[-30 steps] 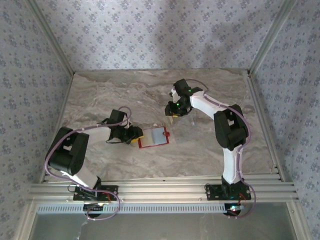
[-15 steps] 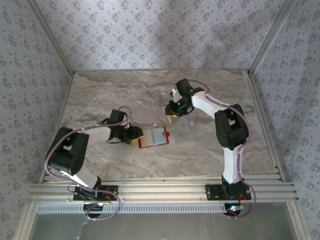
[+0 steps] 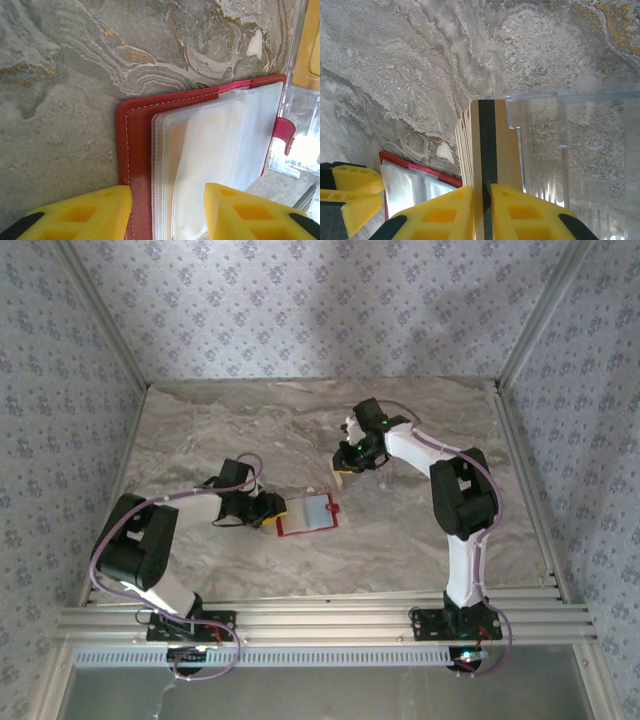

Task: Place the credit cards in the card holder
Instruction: Pick up the credit card from the storage box.

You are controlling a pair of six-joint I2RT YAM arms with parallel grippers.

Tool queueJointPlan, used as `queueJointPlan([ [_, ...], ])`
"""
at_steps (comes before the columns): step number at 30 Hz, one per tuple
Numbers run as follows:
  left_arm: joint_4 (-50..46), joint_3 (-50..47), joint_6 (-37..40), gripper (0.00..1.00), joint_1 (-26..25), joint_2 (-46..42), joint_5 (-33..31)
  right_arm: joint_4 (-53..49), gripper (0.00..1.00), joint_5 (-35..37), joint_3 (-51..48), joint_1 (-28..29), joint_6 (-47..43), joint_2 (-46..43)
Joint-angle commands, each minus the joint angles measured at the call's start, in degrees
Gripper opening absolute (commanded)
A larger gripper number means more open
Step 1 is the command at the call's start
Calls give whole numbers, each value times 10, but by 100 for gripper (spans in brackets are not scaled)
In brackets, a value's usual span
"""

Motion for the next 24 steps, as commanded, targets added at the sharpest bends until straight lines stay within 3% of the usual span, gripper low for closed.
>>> queueJointPlan([
  [1,-14,-1,-1,44,-2,25,-5,-9,18,-5,-6,-5,2,-23],
  [24,-13,1,-1,44,-2,32,-5,-47,6,77,-1,-1,-3,-62],
])
